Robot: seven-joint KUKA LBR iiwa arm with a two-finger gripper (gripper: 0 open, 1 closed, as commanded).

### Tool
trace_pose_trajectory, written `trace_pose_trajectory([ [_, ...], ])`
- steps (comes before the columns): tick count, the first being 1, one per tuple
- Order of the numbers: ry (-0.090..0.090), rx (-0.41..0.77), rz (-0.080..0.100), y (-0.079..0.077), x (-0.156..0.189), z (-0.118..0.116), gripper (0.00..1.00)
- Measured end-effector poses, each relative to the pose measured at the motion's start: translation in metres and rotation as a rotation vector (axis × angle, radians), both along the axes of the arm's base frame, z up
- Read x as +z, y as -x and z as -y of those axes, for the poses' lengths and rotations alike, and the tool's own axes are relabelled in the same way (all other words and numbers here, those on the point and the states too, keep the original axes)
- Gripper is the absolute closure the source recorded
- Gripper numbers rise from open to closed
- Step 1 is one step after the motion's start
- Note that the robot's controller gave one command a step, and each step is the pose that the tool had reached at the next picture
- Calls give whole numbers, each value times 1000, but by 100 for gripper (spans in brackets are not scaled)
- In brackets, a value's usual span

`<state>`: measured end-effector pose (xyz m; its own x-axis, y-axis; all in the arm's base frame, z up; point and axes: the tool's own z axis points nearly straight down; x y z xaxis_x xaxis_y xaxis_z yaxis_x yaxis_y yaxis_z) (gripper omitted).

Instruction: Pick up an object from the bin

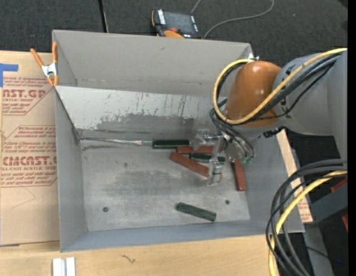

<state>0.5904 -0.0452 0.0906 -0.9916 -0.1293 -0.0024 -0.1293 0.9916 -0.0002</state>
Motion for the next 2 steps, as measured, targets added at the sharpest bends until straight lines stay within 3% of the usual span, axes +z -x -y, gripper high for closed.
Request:
trace_pose_trajectory([
  [1, 0, 8, 2, 1, -21, 0, 0],
  [2, 0, 9, 6, -1, -17, 0, 100],
])
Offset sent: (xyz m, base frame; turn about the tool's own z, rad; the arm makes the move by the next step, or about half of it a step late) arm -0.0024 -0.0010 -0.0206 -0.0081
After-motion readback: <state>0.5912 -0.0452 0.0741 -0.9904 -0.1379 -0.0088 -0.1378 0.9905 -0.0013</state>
